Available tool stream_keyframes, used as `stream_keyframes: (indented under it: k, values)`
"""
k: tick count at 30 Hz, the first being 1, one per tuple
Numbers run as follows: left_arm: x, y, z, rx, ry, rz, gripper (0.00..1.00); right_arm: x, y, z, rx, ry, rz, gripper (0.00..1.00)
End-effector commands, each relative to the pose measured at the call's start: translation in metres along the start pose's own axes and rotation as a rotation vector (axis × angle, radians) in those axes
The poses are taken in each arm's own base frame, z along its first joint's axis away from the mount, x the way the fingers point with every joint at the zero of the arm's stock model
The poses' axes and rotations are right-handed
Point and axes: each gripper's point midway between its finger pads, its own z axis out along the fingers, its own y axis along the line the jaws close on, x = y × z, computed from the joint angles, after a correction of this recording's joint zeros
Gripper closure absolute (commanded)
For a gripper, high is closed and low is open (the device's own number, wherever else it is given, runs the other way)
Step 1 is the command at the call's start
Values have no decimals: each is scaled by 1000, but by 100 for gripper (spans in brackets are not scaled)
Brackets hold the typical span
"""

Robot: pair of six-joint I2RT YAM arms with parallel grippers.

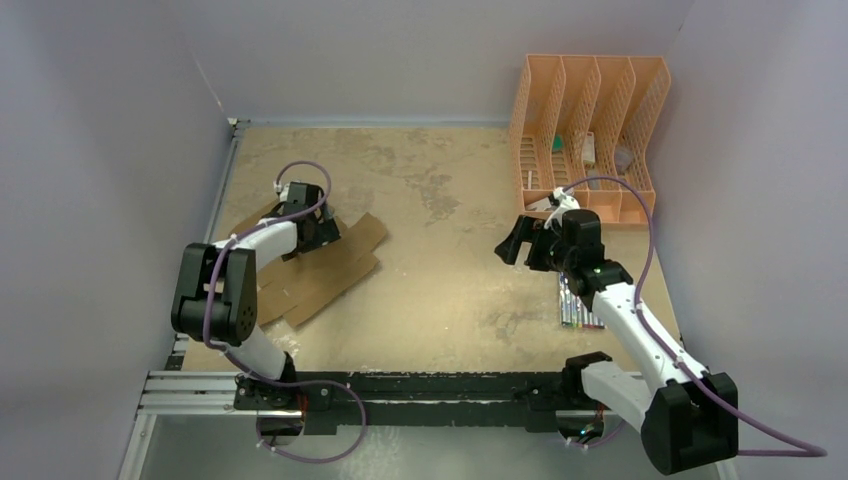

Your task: Fold the paper box

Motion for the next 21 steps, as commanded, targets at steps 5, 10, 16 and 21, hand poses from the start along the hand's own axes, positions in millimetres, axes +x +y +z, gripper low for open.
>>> stream_keyframes:
  k: [5,10,16,21]
  values:
    - [13,-68,-12,249,63,-101,4,-6,43,1,-162,-32,-67,1]
    - [35,-146,-34,429,95,-170,4,-1,63,8,-212,-24,-80,1]
    - [35,-240,-84,648,93,-203,4,2,73,15,-235,-10,-63,1]
    - [1,-239,-104,591,-9,-75,4,12,63,16,-197,-7,10,1]
